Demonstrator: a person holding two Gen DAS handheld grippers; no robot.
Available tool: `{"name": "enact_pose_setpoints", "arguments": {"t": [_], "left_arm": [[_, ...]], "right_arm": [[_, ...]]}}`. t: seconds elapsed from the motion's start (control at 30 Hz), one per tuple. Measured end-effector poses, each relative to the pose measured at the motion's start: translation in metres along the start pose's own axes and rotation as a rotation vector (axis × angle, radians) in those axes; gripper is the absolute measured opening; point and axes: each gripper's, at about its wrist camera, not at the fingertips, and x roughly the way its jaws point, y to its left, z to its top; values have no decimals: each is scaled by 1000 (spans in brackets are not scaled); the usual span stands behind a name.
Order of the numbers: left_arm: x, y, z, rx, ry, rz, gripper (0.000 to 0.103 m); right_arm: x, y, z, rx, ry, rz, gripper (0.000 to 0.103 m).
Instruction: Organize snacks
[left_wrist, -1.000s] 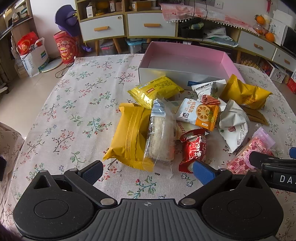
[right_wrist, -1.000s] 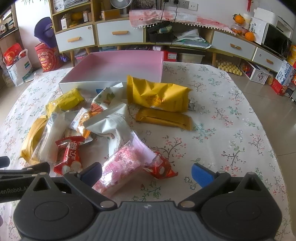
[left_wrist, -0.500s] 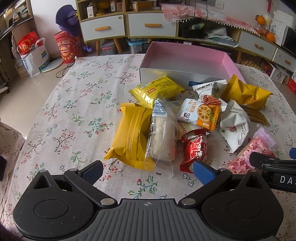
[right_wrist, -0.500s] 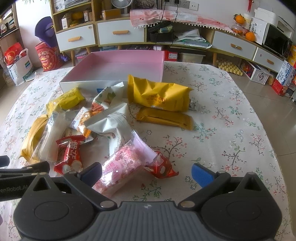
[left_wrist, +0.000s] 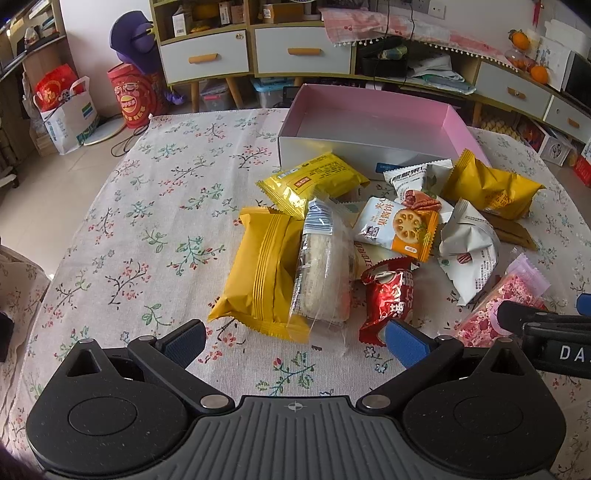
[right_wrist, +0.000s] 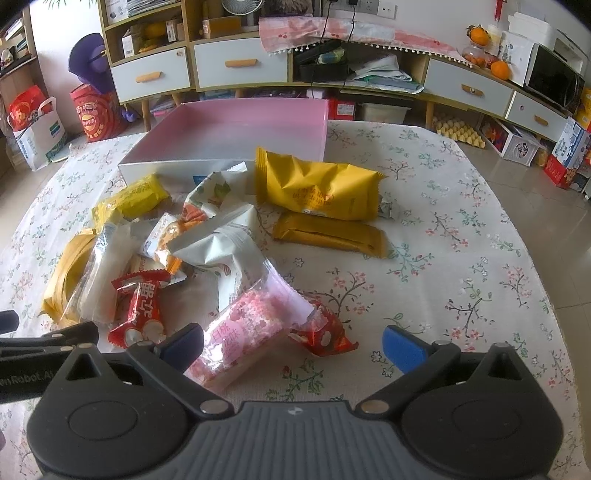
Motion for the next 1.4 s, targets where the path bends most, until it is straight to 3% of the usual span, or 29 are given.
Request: {"name": "enact_pose_setpoints", "arguments": {"t": [0.73, 0.9, 1.17, 1.4], "left_arm": [[3, -1, 0, 24, -2, 22, 103], [4, -1, 5, 34, -20, 29, 103], [-4, 1, 20, 80, -41, -33, 103], [-4, 11, 52, 79, -38, -129, 103]], "right_arm": [[2, -4, 5, 10, 8, -8, 92], [2, -6, 9, 23, 26, 54, 92], [-3, -10, 26, 8, 17, 73, 92], [4, -12, 47, -31, 89, 150, 92]]}}
